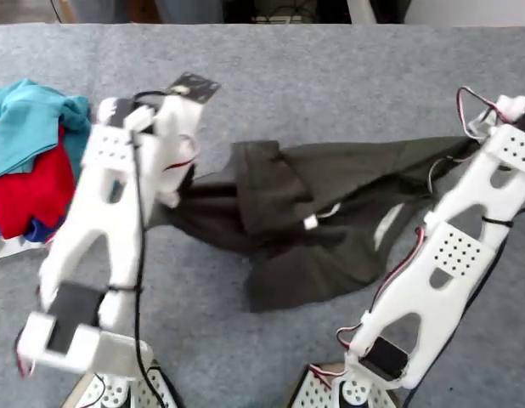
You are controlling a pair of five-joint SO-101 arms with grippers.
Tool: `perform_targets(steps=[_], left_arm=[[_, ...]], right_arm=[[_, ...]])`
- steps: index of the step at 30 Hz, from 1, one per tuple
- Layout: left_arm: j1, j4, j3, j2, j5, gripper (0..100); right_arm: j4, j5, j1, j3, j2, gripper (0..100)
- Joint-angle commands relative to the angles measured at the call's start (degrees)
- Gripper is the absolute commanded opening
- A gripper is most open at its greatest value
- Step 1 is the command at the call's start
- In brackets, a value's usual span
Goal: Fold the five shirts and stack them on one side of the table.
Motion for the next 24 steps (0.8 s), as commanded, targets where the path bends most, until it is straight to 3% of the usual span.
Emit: perform_targets(steps=[1,7,10,12,16,21,24], left_arm=[[-5.4,1.0,10.9,-13.6,-3.9,3],[-9.4,-1.1,32.1,-31.1,-12.2,3],[-11.1,-7.4,39.3,-37.0,-12.0,3],[-13.1,-11.5,41.6,-38.3,-9.8,9],[-20.0,-19.3,40.9,-38.4,1.5,25],[-21.8,-18.6,33.2,-38.9,3.5,24],[-16.4,-12.5,25.5,-38.8,3.7,24]], right_arm=[[0.8,3.0,-1.9,-3.1,-6.8,1.4],[0.8,7.4,-4.1,-3.0,-8.8,1.4],[0.8,9.5,-6.4,-1.1,-8.7,1.4],[0.8,10.2,-8.7,1.3,-8.7,1.4],[-1.2,9.9,-13.0,6.5,-8.7,1.4],[-6.6,9.9,-14.9,12.8,-8.7,1.4],[-9.2,9.8,-14.8,16.9,-8.7,1.4]])
